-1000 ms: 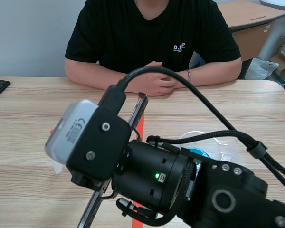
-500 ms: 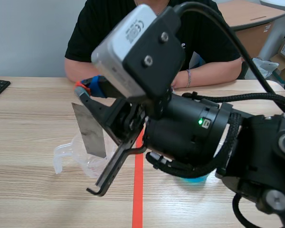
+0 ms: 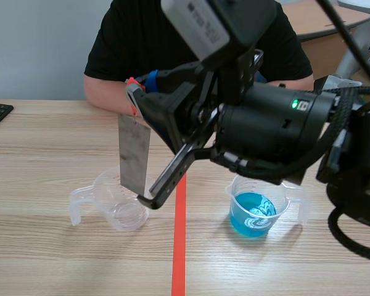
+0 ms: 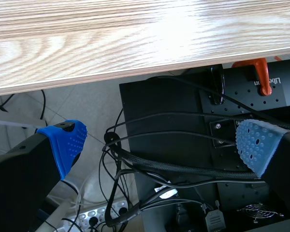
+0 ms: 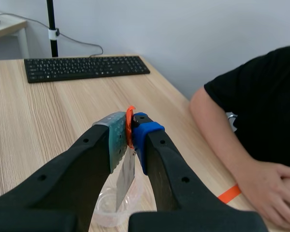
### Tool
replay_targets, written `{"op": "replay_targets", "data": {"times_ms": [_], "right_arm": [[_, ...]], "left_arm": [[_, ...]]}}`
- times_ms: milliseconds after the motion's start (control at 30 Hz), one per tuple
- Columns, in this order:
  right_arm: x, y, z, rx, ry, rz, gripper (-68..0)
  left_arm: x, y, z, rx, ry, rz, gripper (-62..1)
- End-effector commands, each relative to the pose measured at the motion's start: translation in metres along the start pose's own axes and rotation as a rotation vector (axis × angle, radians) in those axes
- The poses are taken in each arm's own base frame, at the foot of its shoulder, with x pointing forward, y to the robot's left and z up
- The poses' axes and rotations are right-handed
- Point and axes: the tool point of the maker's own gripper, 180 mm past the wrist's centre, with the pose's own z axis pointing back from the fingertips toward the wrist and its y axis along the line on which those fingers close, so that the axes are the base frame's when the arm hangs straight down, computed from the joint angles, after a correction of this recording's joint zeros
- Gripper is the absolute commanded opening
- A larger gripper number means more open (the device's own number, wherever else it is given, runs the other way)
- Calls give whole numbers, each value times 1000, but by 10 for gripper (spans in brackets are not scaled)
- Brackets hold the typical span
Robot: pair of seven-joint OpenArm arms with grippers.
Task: Do the redox reaction experiment.
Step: 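Move the plate over the blue solution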
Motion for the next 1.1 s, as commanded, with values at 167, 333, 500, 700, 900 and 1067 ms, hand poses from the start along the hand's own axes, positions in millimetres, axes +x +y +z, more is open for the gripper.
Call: {"op": "replay_targets", "data": {"times_ms": [167, 333, 500, 700, 900, 1067], "right_arm": [[35, -13, 16, 3, -54, 51, -660], [36, -29, 26, -11, -29, 65, -660], [32, -41, 41, -25, -2, 73, -660], [21, -49, 61, -47, 46, 85, -660], [17, -56, 81, -79, 62, 90, -660], [14, -63, 98, -111, 79, 94, -660]], "left_arm": [[9, -4, 0, -6, -42, 8, 14], [9, -4, 0, -6, -42, 8, 14], [8, -4, 0, -6, -42, 8, 14], [8, -4, 0, -6, -42, 8, 14], [8, -4, 0, -6, -41, 8, 14], [8, -4, 0, -7, -41, 8, 14]]}}
